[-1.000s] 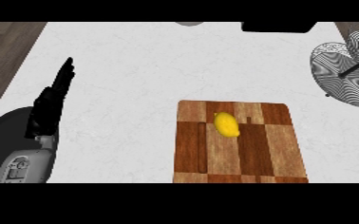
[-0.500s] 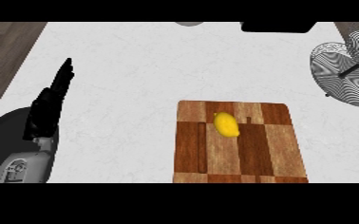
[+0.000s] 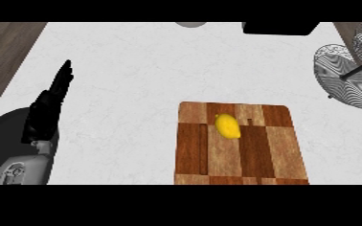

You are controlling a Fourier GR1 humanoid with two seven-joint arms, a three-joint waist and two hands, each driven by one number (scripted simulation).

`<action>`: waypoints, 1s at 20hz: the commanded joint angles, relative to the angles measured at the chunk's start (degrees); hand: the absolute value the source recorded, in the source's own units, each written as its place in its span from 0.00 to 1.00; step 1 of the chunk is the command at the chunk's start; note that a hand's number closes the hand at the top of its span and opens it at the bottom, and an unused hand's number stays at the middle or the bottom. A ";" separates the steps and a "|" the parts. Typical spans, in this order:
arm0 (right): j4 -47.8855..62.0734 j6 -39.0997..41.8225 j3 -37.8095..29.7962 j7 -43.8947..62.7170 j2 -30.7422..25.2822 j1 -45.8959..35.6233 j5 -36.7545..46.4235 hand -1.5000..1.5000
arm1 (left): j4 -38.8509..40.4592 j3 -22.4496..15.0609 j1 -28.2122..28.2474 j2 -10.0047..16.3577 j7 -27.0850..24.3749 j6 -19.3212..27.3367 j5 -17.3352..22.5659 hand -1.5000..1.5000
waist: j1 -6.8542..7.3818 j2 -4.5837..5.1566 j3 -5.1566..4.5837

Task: Pick the bell pepper from the cutting board and place it in the tiered basket

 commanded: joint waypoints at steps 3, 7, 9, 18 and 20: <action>-2.79 -10.11 -3.97 -3.49 2.89 3.74 -5.00 0.00 | -0.08 -1.05 -0.65 -1.85 1.05 0.90 -0.73 0.50 | -0.41 0.45 0.87; -6.03 -10.99 -4.00 -5.27 0.06 2.83 -6.23 0.00 | 4.22 0.99 -2.54 -0.45 -1.92 0.99 -0.97 0.50 | -0.93 0.30 0.79; -9.17 -9.32 -2.99 -2.54 -0.52 2.43 -6.28 0.00 | 2.03 1.59 -2.17 0.93 0.68 -0.39 -0.38 0.50 | -1.46 -0.17 0.74; -22.79 -0.81 -6.73 7.02 -3.29 8.24 -13.49 0.00 | 1.18 2.25 1.52 -0.45 -0.29 0.95 -0.36 0.50 | -4.05 -1.18 0.64; -28.76 2.15 -6.78 9.18 -2.34 12.73 -15.01 0.00 | 0.37 2.90 2.96 0.53 -0.20 -0.25 0.34 0.50 | -4.18 -1.25 0.62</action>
